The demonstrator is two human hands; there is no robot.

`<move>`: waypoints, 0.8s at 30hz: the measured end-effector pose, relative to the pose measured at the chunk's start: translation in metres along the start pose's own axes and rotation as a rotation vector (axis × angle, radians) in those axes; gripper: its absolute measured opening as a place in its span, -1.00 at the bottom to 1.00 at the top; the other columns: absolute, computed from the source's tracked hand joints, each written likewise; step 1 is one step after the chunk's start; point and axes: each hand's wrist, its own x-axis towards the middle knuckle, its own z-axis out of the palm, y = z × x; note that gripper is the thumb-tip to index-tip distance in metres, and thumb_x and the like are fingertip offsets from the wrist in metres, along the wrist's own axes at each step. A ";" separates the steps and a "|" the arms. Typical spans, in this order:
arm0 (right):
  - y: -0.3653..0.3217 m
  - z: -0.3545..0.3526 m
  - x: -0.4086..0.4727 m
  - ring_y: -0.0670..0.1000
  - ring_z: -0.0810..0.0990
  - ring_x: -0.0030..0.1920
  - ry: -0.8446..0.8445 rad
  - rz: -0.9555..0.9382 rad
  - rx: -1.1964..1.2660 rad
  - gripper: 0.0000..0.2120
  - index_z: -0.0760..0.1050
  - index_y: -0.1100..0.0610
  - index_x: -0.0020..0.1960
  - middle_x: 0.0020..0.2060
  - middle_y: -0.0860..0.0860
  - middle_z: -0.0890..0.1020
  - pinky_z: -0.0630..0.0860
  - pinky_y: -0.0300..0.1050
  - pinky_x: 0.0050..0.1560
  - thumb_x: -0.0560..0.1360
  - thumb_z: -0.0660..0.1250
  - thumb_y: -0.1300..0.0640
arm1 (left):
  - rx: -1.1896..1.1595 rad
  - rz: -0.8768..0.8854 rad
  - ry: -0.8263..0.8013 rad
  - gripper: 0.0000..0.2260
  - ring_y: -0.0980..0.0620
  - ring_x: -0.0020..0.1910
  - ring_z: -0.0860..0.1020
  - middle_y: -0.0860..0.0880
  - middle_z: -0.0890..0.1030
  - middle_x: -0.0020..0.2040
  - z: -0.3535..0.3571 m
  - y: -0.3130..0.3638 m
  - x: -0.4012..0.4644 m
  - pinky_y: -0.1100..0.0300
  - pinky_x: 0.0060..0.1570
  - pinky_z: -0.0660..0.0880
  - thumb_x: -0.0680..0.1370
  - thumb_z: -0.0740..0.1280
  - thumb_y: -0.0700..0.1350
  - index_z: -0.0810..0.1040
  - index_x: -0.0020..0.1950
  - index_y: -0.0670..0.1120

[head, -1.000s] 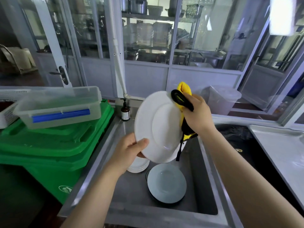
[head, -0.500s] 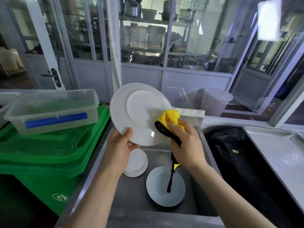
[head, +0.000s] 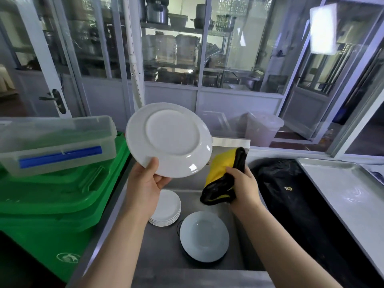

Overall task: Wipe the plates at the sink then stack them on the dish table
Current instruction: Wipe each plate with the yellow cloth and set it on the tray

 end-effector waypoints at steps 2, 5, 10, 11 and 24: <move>-0.002 -0.006 0.001 0.03 0.50 -0.46 -0.042 0.166 0.137 -0.87 0.51 0.06 -0.19 -0.44 0.02 0.48 0.47 -0.17 -0.39 0.49 0.32 0.25 | -0.037 -0.014 -0.031 -0.81 0.09 -0.02 0.67 0.05 0.70 0.01 0.002 -0.003 -0.004 0.23 -0.25 0.59 0.52 0.29 -0.10 0.61 0.07 0.08; -0.002 -0.007 0.000 0.15 0.65 -0.12 -0.220 0.226 0.151 -0.60 0.54 0.17 0.13 -0.08 0.17 0.65 0.59 -0.07 -0.21 0.39 0.44 -0.03 | -0.061 -0.043 -0.018 -0.75 0.07 -0.01 0.66 0.02 0.69 0.03 0.007 -0.014 -0.011 0.21 -0.22 0.60 0.48 0.28 -0.09 0.58 0.14 0.03; -0.006 -0.007 0.004 0.19 0.66 0.02 -0.231 0.158 0.170 -0.56 0.53 0.20 0.23 0.09 0.20 0.65 0.61 -0.01 -0.16 0.39 0.48 0.11 | -0.032 -0.084 -0.036 -0.70 0.09 -0.06 0.66 0.02 0.69 0.00 0.019 -0.023 -0.021 0.23 -0.25 0.60 0.45 0.27 -0.09 0.53 0.18 0.01; -0.007 -0.009 0.005 0.20 0.66 0.02 -0.231 0.147 0.190 -0.61 0.53 0.21 0.23 0.09 0.21 0.65 0.61 0.01 -0.14 0.42 0.45 0.16 | -0.030 -0.092 -0.048 -0.69 0.10 -0.06 0.67 0.03 0.69 0.01 0.020 -0.025 -0.022 0.23 -0.24 0.61 0.46 0.27 -0.10 0.52 0.19 0.01; -0.035 -0.043 0.006 0.19 0.68 -0.07 -0.372 0.030 0.143 -0.60 0.58 0.19 0.12 0.00 0.20 0.68 0.61 0.03 -0.19 0.29 0.48 0.19 | -0.164 -0.336 0.041 -0.42 -0.20 0.35 0.44 -0.17 0.51 0.35 -0.001 -0.024 -0.007 -0.14 0.39 0.26 0.49 0.14 0.28 0.51 0.36 -0.03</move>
